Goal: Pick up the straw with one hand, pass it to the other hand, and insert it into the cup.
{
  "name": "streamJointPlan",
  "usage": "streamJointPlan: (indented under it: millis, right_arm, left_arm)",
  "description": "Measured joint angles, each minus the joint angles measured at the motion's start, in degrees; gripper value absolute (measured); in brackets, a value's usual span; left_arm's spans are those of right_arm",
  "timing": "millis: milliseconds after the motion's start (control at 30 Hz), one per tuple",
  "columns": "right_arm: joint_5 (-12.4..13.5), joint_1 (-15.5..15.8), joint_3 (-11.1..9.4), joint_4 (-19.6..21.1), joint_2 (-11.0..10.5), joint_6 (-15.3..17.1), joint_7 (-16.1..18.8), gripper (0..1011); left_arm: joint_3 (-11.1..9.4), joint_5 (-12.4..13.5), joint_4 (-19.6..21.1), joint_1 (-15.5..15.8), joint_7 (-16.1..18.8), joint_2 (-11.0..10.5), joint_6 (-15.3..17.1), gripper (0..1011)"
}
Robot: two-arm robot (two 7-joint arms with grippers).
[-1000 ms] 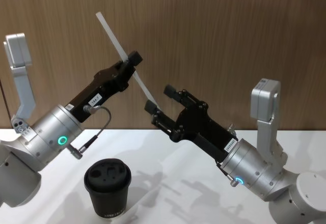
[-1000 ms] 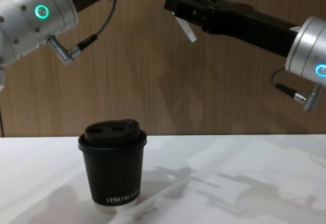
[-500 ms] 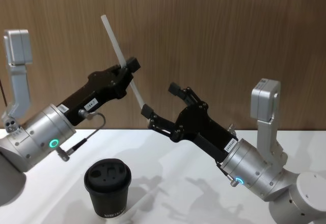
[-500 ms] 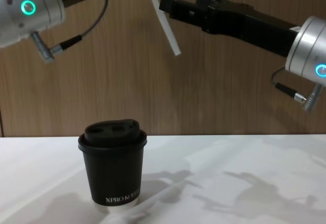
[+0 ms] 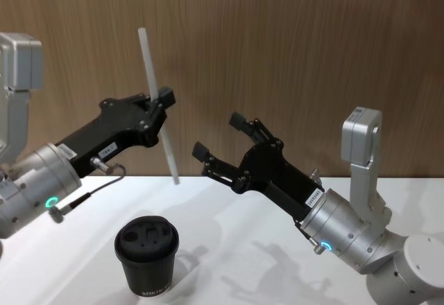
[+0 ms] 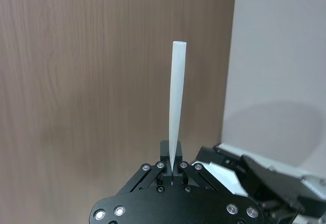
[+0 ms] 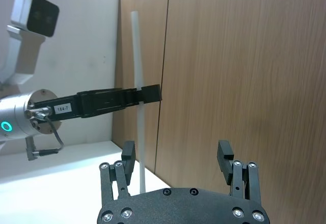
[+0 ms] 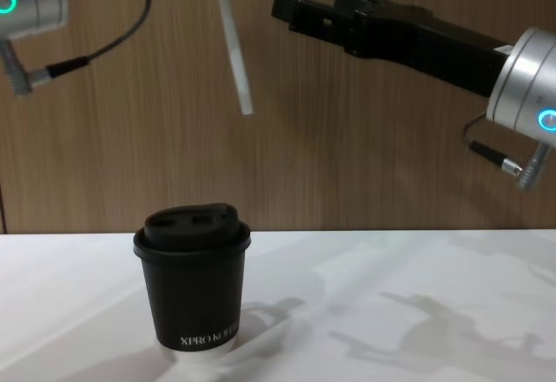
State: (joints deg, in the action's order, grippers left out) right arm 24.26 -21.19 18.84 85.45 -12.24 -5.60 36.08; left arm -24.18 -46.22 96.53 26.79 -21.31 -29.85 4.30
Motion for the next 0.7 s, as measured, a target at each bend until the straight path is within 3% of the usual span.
streamJointPlan:
  millis: [433, 700]
  right_arm:
    - [0.0, 0.0, 0.0, 0.0, 0.0, 0.0, 0.0, 1001]
    - [0.0, 0.0, 0.0, 0.0, 0.0, 0.0, 0.0, 1001]
  left_arm:
    - [1.9, 7.6, 7.9, -5.1, 6.5, -7.0, 1.5, 3]
    - [3.3, 9.4, 10.7, -7.8, 8.5, -9.2, 1.7, 3]
